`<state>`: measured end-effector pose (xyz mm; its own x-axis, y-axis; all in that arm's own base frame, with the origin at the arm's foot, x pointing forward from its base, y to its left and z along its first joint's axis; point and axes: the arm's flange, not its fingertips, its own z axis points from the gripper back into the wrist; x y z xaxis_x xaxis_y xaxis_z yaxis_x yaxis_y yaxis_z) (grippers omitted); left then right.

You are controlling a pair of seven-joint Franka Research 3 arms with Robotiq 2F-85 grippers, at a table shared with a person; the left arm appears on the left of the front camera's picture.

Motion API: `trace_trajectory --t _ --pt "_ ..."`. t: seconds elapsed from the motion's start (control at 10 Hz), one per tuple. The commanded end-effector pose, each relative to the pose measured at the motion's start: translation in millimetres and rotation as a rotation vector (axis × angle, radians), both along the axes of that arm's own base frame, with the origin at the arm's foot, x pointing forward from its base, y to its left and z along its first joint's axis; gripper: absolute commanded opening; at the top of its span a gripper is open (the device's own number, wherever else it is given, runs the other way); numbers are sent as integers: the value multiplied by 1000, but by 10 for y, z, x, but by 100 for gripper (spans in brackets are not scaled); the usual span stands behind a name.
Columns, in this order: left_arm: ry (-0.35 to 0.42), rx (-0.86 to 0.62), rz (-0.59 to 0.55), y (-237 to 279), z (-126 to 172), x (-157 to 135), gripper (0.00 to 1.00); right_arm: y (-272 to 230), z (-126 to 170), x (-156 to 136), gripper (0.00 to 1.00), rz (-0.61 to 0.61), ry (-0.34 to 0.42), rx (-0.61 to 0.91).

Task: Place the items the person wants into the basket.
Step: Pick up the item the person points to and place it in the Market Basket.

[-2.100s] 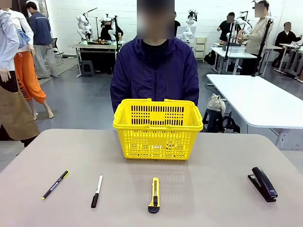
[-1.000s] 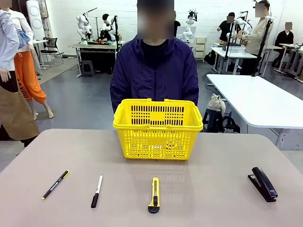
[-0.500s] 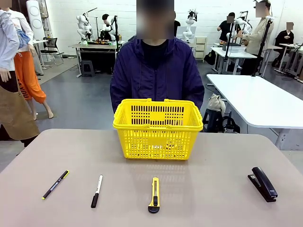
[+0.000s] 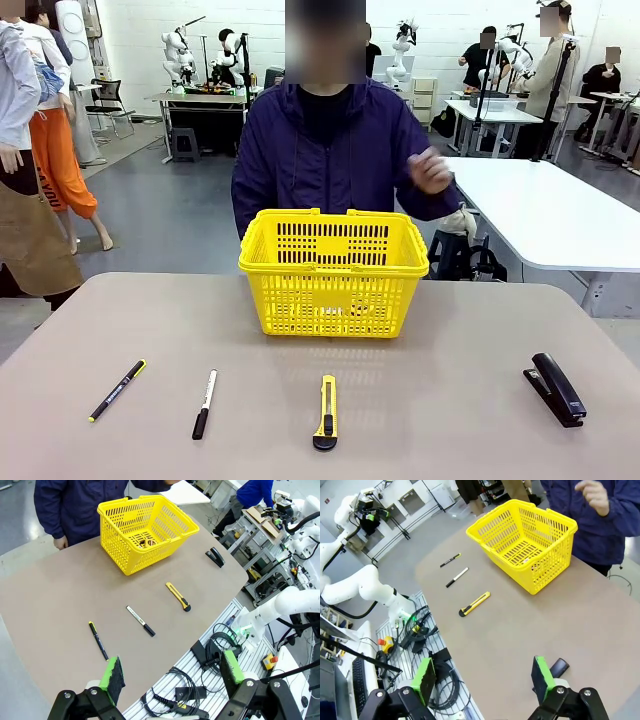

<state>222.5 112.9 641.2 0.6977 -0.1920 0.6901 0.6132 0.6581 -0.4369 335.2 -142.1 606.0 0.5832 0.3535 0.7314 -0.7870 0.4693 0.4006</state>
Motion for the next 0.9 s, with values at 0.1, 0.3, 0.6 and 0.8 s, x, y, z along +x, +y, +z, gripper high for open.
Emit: trace_trajectory --t 0.1,0.3,0.6,0.8 --pt "-11 -7 -14 20 1 1 100 11 -10 18 100 1 -2 6" --pt "-11 -7 -14 20 1 1 100 11 -10 18 100 1 -2 6" --pt "-11 -7 -14 20 1 1 100 11 -10 18 100 1 -2 6" --pt "-11 -7 -14 20 1 1 100 11 -10 18 100 1 -2 6"
